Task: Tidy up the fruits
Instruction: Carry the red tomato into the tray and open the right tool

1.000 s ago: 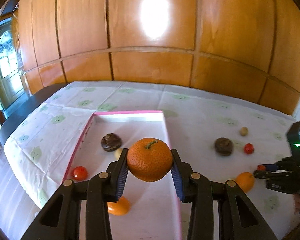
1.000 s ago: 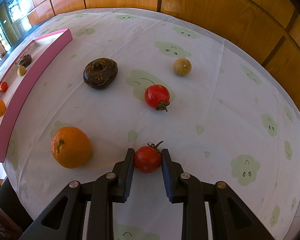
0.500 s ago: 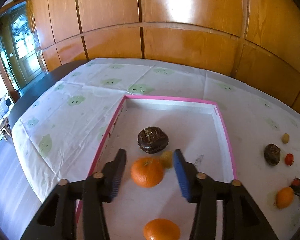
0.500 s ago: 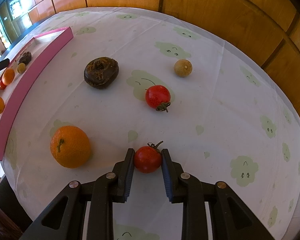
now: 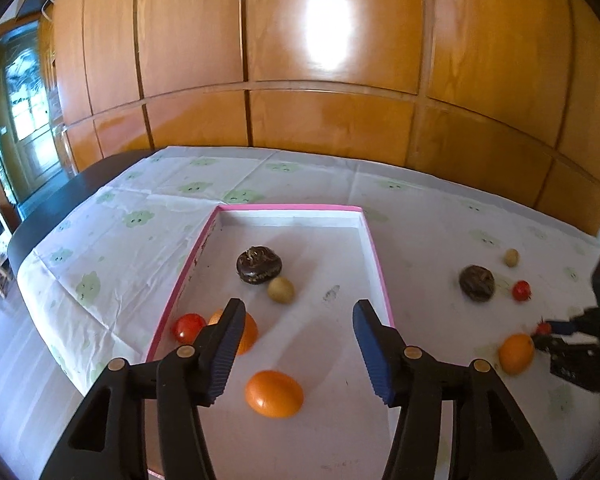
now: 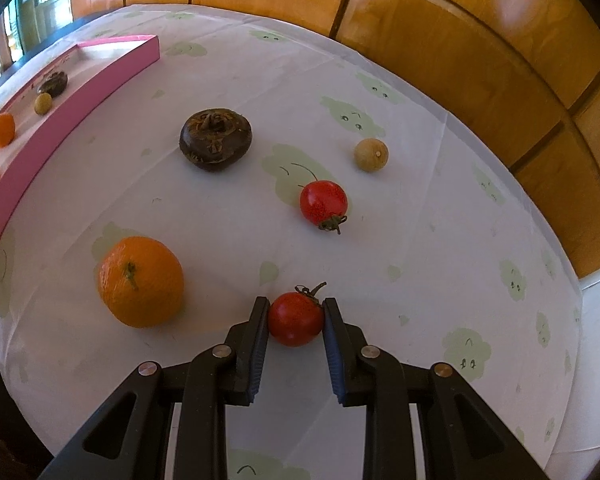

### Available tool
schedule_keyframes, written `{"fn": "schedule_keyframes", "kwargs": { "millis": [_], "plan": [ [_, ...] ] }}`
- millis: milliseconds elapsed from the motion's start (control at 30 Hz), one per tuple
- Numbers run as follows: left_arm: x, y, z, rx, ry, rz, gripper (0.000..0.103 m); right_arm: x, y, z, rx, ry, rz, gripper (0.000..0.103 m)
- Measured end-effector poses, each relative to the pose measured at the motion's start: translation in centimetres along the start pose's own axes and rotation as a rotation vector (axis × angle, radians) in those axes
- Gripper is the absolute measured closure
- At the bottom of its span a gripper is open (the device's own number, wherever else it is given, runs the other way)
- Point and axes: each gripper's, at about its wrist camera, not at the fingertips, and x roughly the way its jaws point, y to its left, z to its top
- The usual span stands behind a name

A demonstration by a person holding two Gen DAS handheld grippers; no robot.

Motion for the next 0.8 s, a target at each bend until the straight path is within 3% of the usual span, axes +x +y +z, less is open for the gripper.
{"fn": "schedule_keyframes", "kwargs": {
  "millis": [433, 800],
  "plan": [
    [-1.1, 3.0, -1.4, -0.07, 0.025, 0.038, 0.035, -0.5, 1.2, -0.5, -0.028, -0.017, -0.037, 0.076],
    [-2.6, 3.6, -1.0, -0.086, -0.017, 0.024, 0.029, -0.6, 0.9, -0.6, 0.003, -0.019, -0.038, 0.077]
  ]
}}
